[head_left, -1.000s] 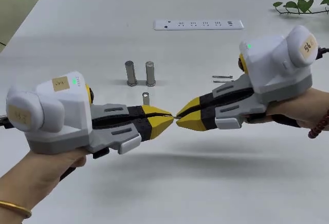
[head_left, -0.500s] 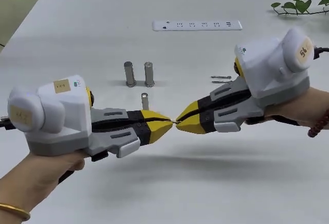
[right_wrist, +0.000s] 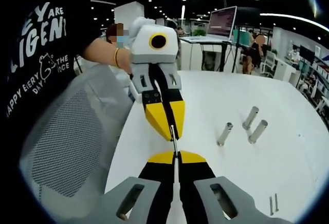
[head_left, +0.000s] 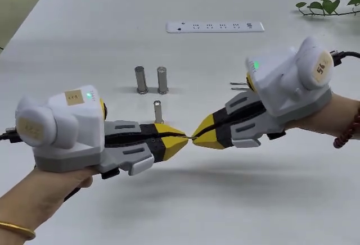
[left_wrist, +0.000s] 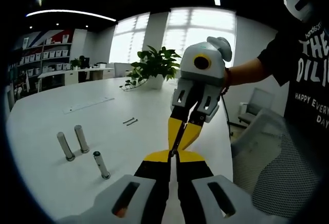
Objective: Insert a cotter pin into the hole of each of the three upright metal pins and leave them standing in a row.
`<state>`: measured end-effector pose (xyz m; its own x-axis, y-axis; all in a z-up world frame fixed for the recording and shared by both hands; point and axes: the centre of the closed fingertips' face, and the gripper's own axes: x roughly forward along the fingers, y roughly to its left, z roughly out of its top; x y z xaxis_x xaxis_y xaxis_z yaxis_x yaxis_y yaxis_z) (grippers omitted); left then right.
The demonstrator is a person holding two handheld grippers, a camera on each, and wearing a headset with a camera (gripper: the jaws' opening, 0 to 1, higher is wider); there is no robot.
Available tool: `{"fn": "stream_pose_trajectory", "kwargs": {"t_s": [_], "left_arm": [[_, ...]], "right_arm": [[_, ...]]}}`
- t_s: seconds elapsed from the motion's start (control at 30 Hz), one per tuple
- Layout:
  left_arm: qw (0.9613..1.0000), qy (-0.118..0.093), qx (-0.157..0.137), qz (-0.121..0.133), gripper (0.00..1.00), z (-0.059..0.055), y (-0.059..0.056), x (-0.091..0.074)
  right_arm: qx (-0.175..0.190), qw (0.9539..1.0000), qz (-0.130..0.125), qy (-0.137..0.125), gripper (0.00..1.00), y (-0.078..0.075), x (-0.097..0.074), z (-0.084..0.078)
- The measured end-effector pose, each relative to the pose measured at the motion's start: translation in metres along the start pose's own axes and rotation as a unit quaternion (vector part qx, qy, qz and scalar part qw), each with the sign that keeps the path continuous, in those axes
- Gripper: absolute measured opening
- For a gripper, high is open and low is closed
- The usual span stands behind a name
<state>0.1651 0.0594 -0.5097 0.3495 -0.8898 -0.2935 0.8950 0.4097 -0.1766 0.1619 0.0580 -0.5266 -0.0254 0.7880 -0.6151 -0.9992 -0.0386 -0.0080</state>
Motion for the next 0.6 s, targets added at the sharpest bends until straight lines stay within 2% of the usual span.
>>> {"fn": "stream_pose_trajectory", "kwargs": {"t_s": [0.2,0.33,0.43,0.53,0.57,0.6], "left_arm": [[0.9999,0.01,0.0,0.011,0.03,-0.004,0.005,0.0],[0.9996,0.016,0.003,0.021,0.07,-0.007,0.009,-0.001],[0.9988,0.02,0.004,0.044,0.1,-0.009,0.017,-0.002],[0.9963,0.027,-0.005,0.082,0.11,-0.012,0.031,-0.004],[0.9949,0.03,0.005,0.096,0.11,-0.013,0.037,-0.005],[0.9944,0.031,0.004,0.101,0.11,-0.013,0.038,-0.005]], "right_arm": [[-0.011,0.9998,-0.007,0.017,0.0,-0.005,0.001,-0.006],[-0.014,0.9992,-0.022,0.03,0.0,-0.013,0.0,-0.011],[-0.013,0.9985,-0.034,0.04,0.0,-0.022,-0.001,-0.015],[-0.005,0.9981,-0.043,0.044,0.0,-0.025,-0.001,-0.014],[-0.003,0.9979,-0.047,0.046,0.0,-0.027,-0.001,-0.014],[-0.003,0.9977,-0.049,0.047,0.0,-0.028,-0.001,-0.014]]}}
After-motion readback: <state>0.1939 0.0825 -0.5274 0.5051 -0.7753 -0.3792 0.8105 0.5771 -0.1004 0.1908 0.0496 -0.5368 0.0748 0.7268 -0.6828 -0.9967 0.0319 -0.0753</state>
